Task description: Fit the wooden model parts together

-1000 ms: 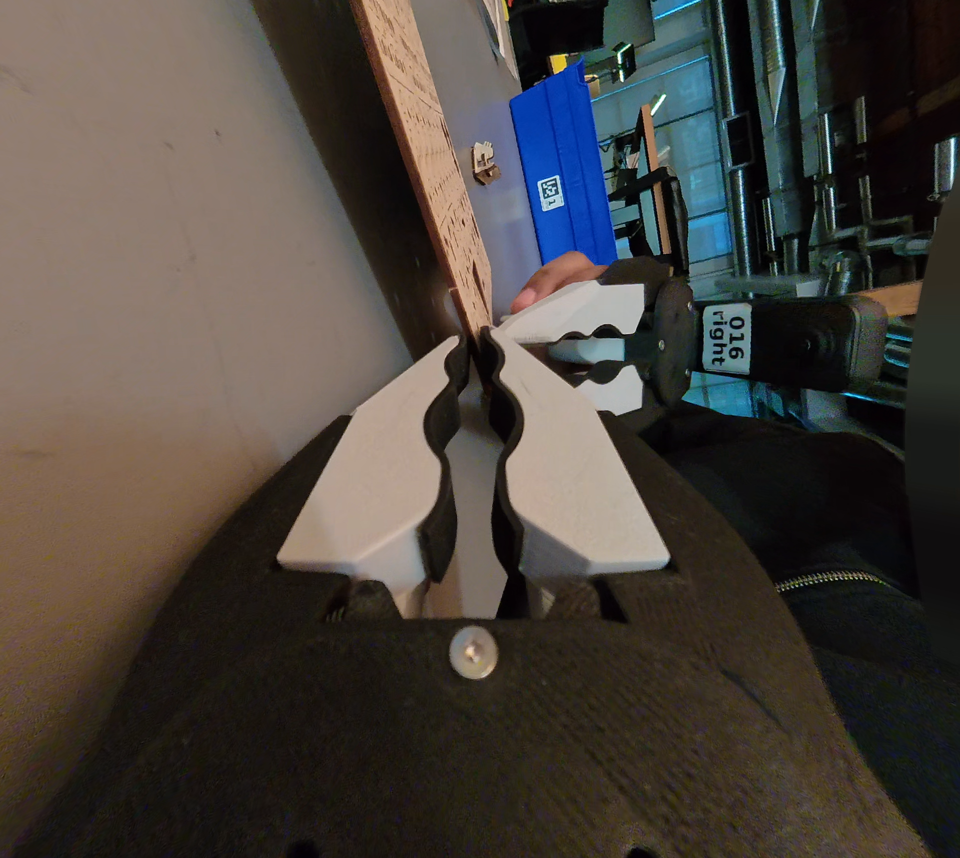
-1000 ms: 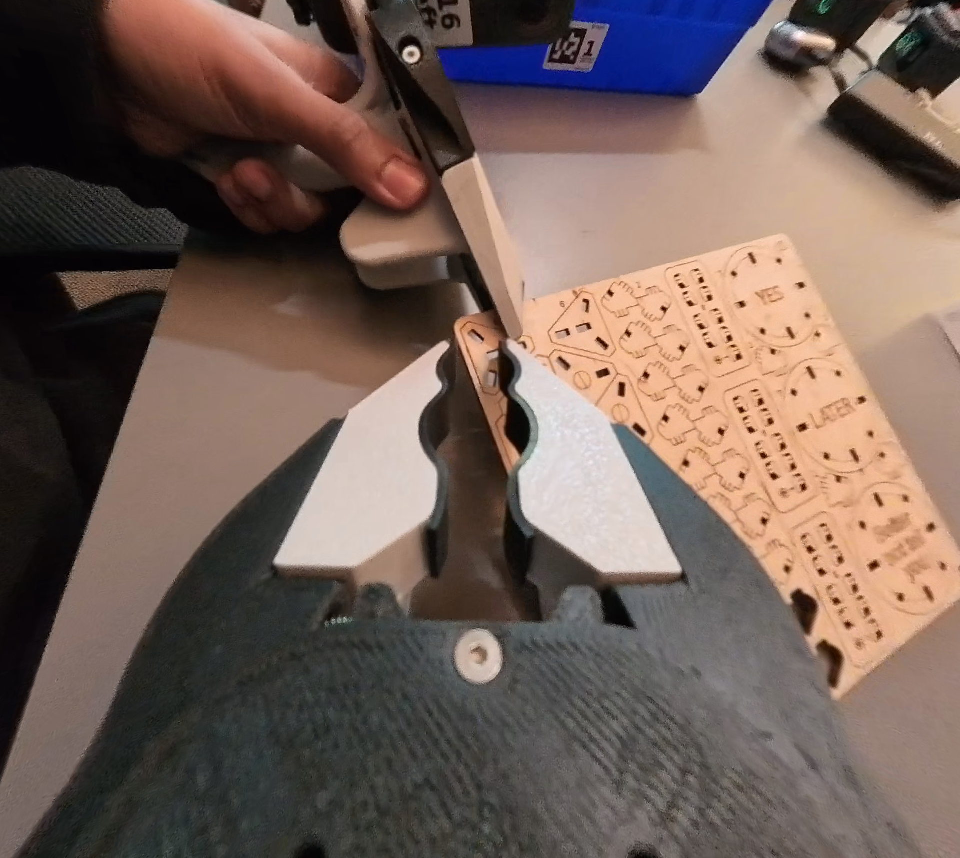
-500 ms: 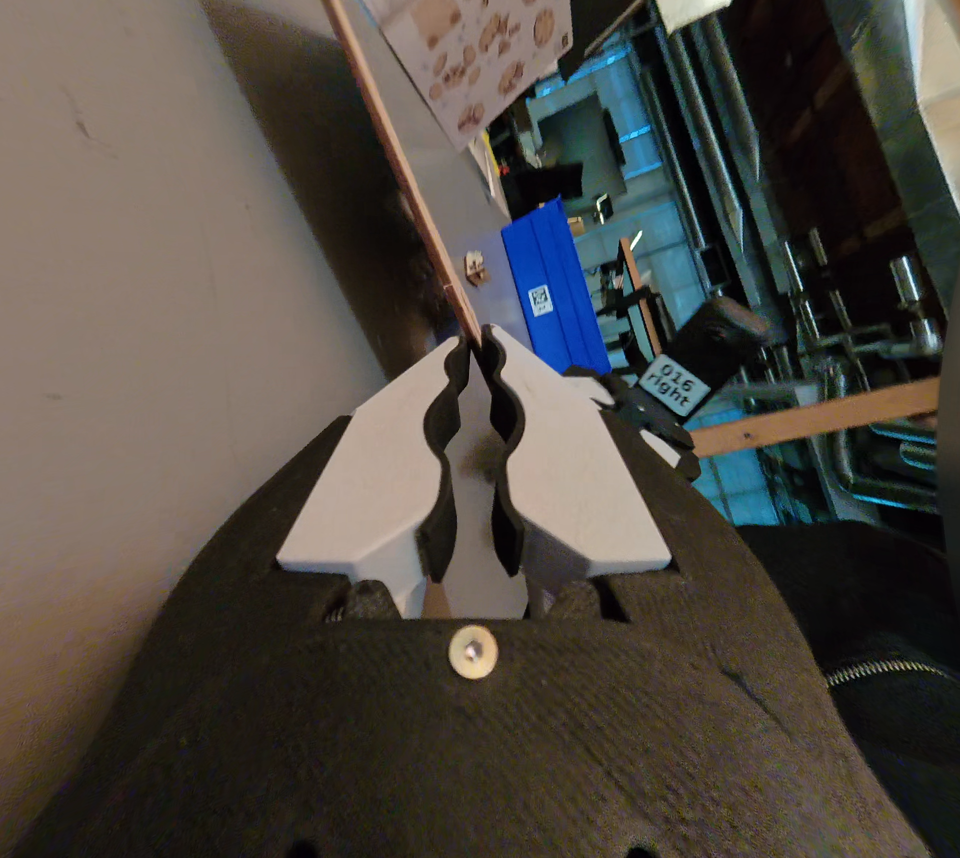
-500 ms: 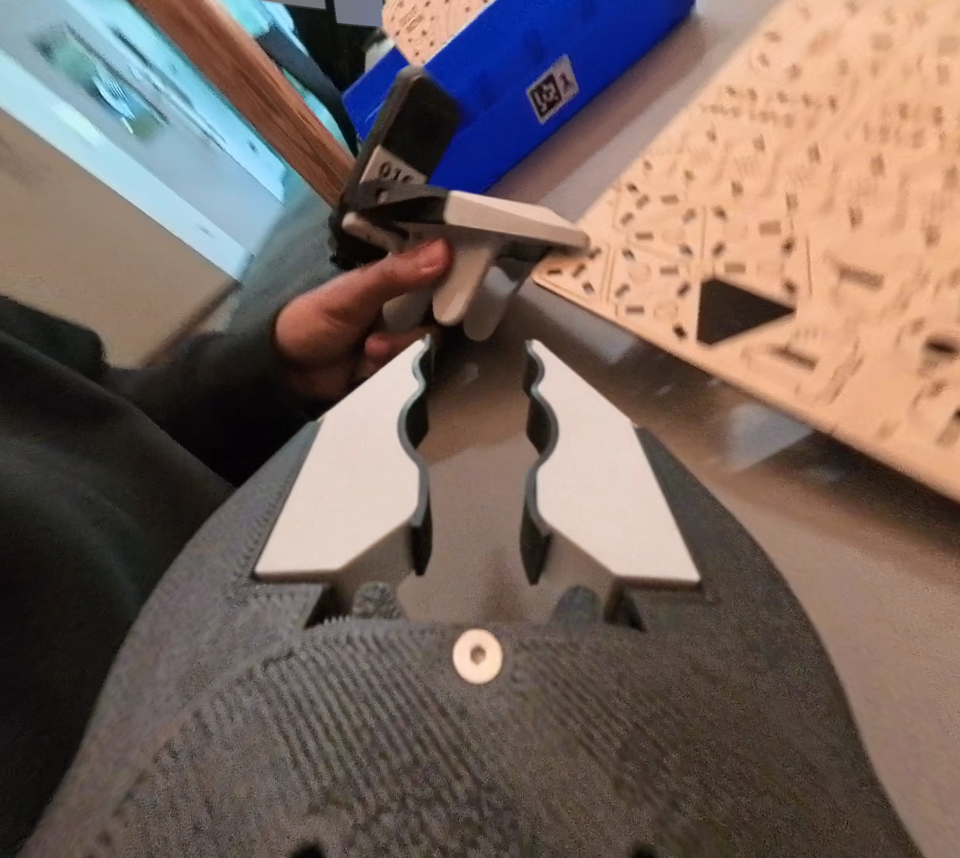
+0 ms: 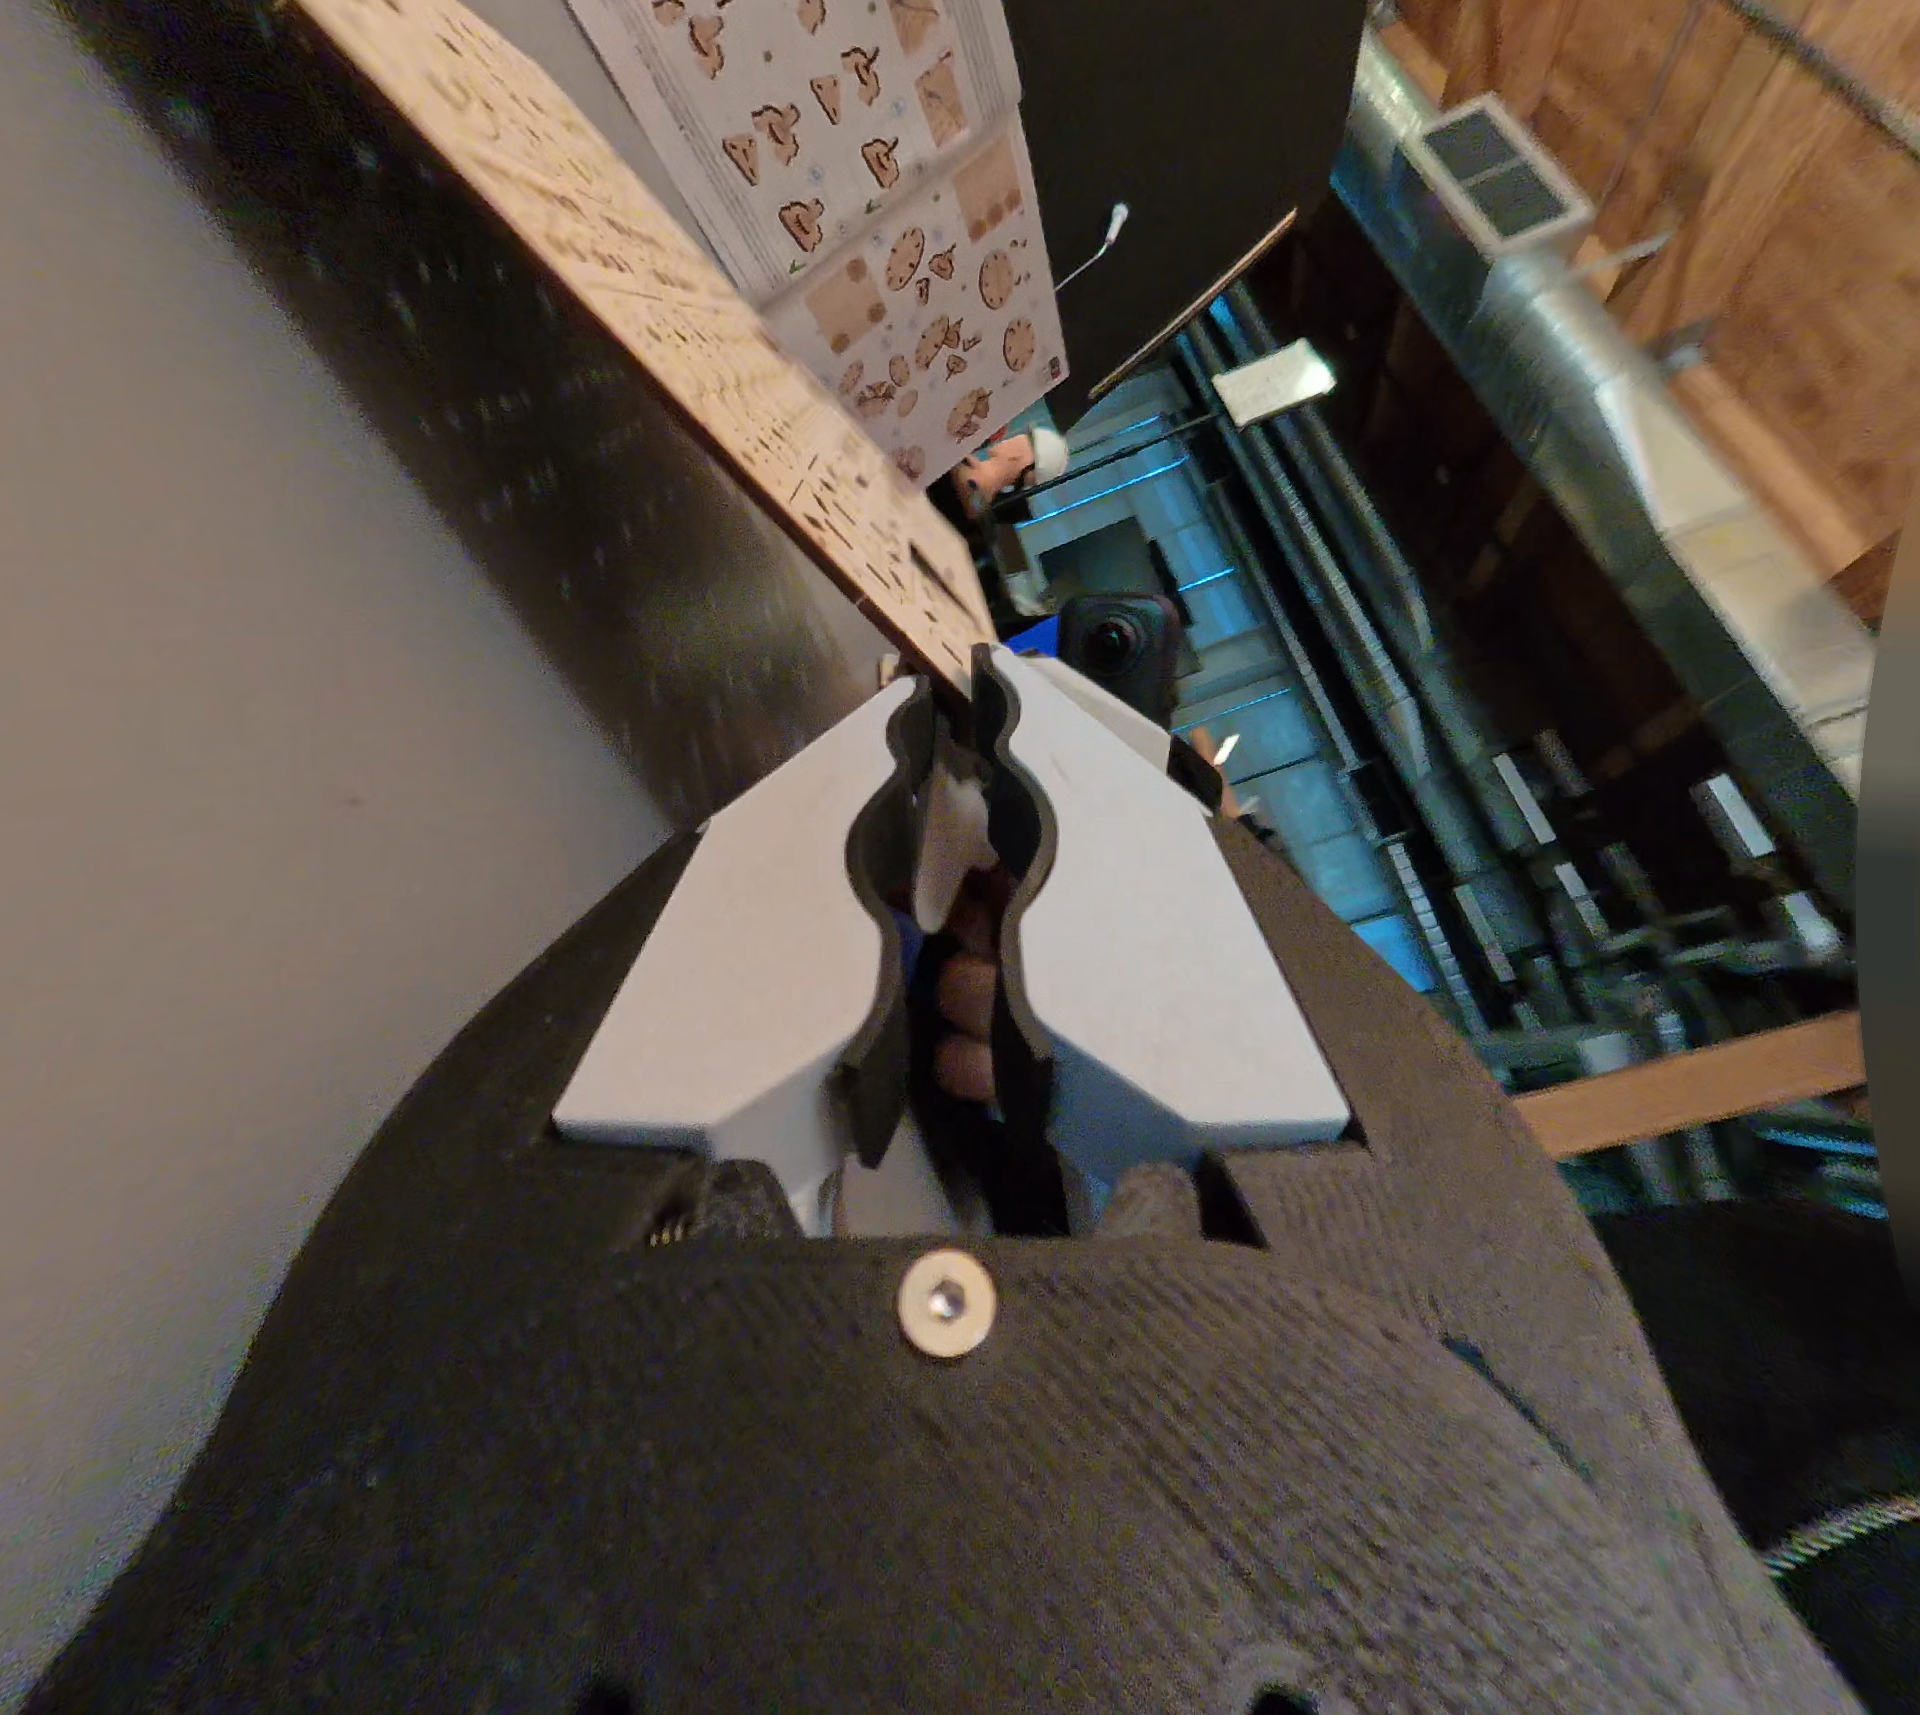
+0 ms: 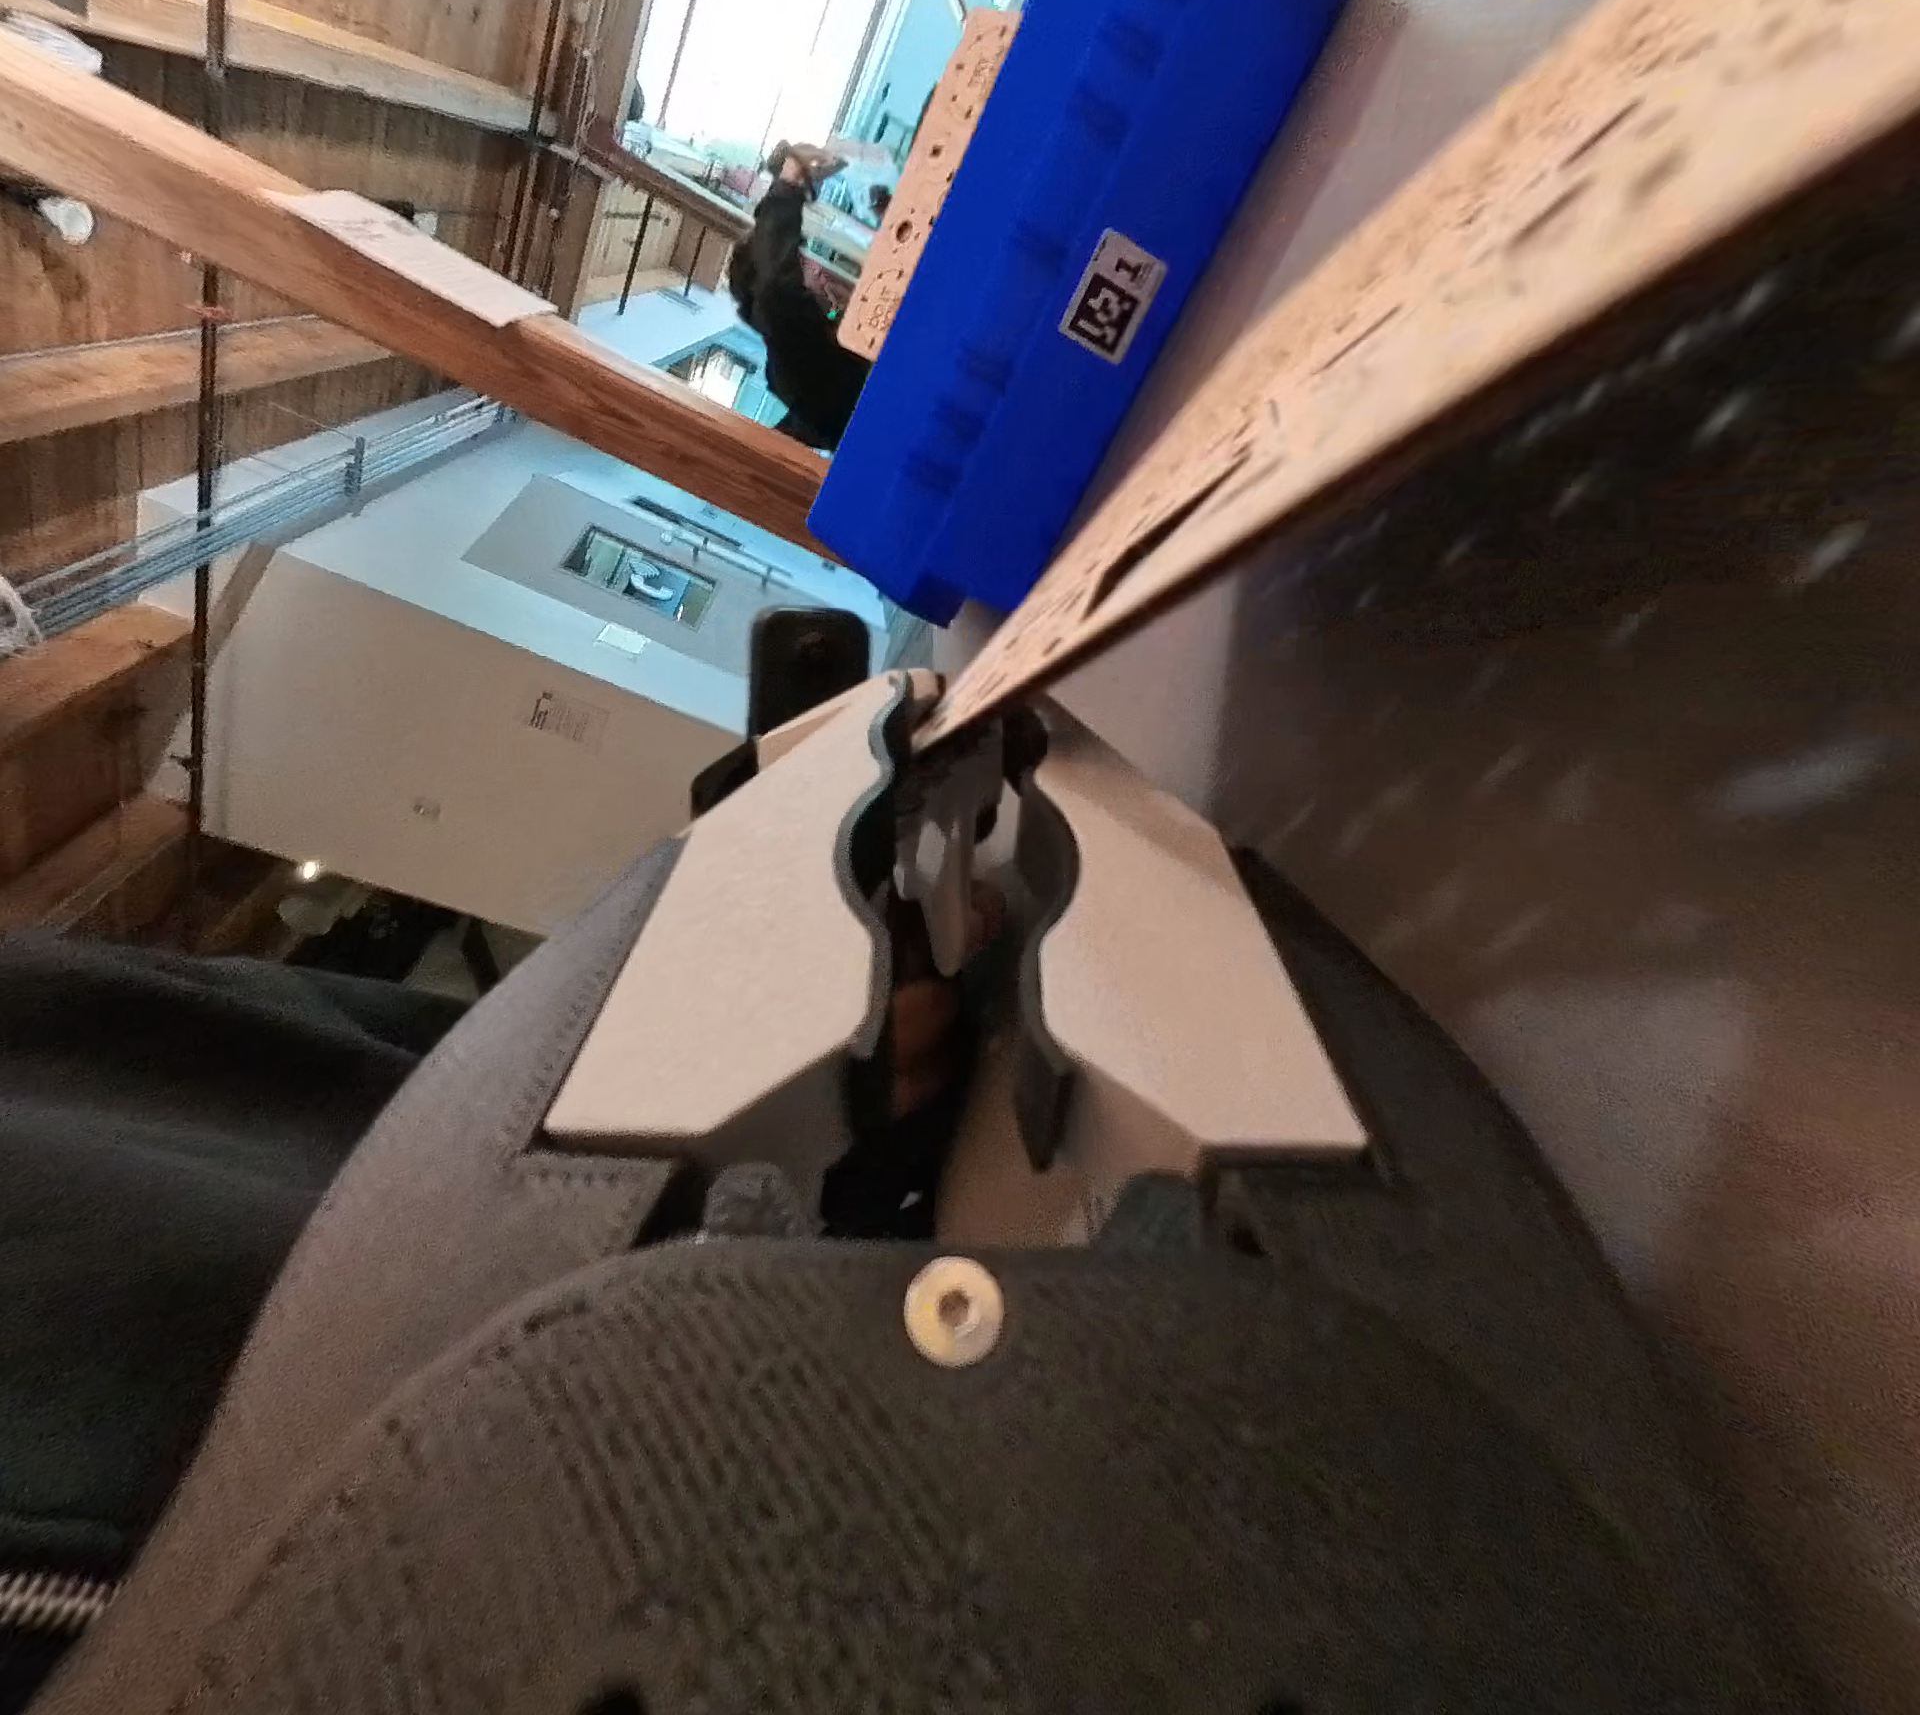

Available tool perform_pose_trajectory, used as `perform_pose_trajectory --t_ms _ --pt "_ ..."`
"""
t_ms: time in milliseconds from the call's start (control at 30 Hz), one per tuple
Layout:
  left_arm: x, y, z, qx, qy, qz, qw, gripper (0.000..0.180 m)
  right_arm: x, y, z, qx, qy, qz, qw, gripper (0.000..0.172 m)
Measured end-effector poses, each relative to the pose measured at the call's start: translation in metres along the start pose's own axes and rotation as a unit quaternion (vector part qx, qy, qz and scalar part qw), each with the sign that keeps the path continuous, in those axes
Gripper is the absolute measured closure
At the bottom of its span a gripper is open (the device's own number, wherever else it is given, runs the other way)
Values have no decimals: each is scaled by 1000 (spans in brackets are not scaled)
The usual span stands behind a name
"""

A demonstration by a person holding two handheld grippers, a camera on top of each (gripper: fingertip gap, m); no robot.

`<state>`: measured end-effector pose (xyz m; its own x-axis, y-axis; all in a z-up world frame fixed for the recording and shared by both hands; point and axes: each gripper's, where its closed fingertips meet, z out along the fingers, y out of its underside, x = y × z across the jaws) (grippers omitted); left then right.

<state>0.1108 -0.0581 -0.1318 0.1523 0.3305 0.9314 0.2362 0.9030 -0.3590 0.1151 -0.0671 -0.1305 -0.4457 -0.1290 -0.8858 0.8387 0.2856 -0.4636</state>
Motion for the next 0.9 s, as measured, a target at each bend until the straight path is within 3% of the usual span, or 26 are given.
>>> perform_pose_trajectory --t_ms 233,333,500,600,633,700,767,833,900 --pt "14 22 -4 -93 72 -65 991 168 0 1 -9 -86 -25 -37 995 158" --pt "31 36 -12 -127 114 -66 983 177 13 -1 -21 -124 -9 -52 991 161" --pt "56 29 -13 -156 118 69 978 163 27 9 -38 -233 11 -94 968 162" --pt "50 25 -4 -209 73 189 957 154 29 7 -42 -265 5 -122 957 165" --pt "44 32 -2 -247 60 202 946 154 29 6 -44 -273 0 -136 952 165" --pt "38 52 1 -304 61 156 938 156 23 3 -46 -276 -17 -156 948 163" --pt "33 60 7 -290 70 114 948 157 18 1 -48 -268 -31 -159 950 163" --pt "22 71 9 -287 46 167 942 158 15 0 -49 -256 -40 -146 955 162" --pt "6 80 10 -301 -10 277 912 157 14 -2 -49 -239 -49 -121 962 161"
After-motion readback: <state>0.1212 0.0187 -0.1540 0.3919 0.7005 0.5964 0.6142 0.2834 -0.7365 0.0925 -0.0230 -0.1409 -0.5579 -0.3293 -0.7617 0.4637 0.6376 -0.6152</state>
